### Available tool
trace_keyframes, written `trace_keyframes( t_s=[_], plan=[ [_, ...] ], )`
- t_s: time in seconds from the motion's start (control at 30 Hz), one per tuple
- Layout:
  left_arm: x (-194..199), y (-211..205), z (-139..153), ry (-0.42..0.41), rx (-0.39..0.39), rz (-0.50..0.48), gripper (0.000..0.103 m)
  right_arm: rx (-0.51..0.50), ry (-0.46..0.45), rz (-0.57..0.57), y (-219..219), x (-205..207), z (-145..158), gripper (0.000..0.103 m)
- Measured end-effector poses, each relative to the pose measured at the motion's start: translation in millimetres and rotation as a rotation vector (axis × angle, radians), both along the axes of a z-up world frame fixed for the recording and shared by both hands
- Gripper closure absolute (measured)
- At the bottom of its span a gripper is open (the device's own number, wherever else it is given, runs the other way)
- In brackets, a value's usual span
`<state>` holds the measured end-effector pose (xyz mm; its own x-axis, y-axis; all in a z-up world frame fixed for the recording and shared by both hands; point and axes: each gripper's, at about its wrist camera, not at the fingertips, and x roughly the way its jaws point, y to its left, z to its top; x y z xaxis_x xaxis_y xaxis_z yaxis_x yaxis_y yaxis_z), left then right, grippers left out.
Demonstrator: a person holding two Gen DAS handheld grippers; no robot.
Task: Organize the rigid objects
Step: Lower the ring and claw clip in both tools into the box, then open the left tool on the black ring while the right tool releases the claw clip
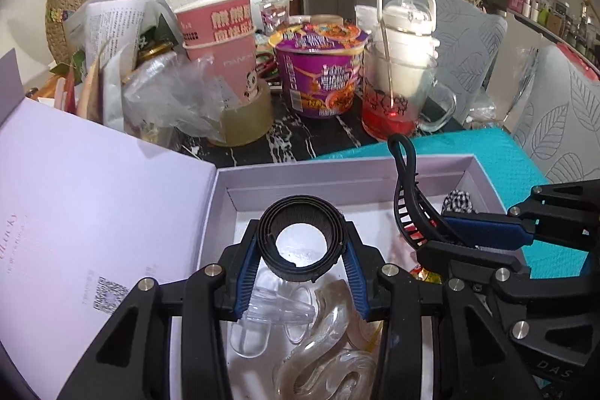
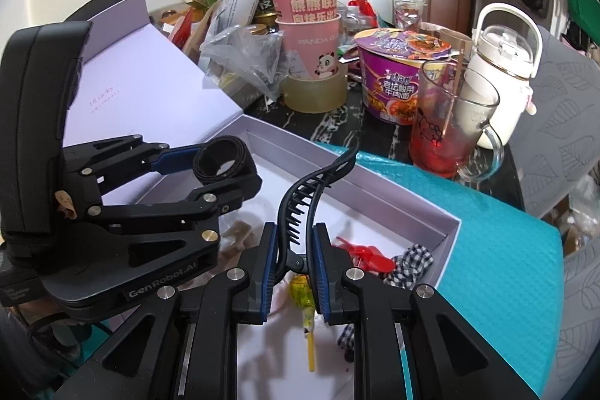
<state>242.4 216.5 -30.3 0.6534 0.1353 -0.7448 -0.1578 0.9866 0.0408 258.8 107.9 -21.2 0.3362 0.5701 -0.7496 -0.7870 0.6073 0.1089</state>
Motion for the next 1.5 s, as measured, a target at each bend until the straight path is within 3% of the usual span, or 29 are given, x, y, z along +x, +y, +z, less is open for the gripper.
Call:
trace_keyframes(
  t_s=[0.33,0.83,1.0,1.17,1.3,1.37,1.5],
  plan=[
    [8,8,-15,0.098,-0.021,0.013,0.061,-0.074,0.026,0.004,9,3,-21,0.084],
    [18,6,-23,0.164,-0.018,-0.009,0.061,-0.082,0.037,0.005,11,4,-23,0.083],
    [20,6,-25,0.166,-0.023,-0.013,0.061,-0.093,0.038,-0.024,9,6,-22,0.067],
    [19,7,-24,0.166,-0.037,-0.012,0.061,-0.098,0.022,-0.042,6,6,-18,0.066],
    [17,8,-21,0.162,-0.055,-0.003,0.052,-0.098,0.015,-0.054,3,7,-16,0.066],
    [15,8,-18,0.161,-0.054,-0.006,0.033,-0.101,0.008,-0.061,1,7,-15,0.066],
    [9,14,-7,0.141,-0.081,0.013,0.030,-0.094,-0.006,-0.069,-3,5,-10,0.063]
  ],
)
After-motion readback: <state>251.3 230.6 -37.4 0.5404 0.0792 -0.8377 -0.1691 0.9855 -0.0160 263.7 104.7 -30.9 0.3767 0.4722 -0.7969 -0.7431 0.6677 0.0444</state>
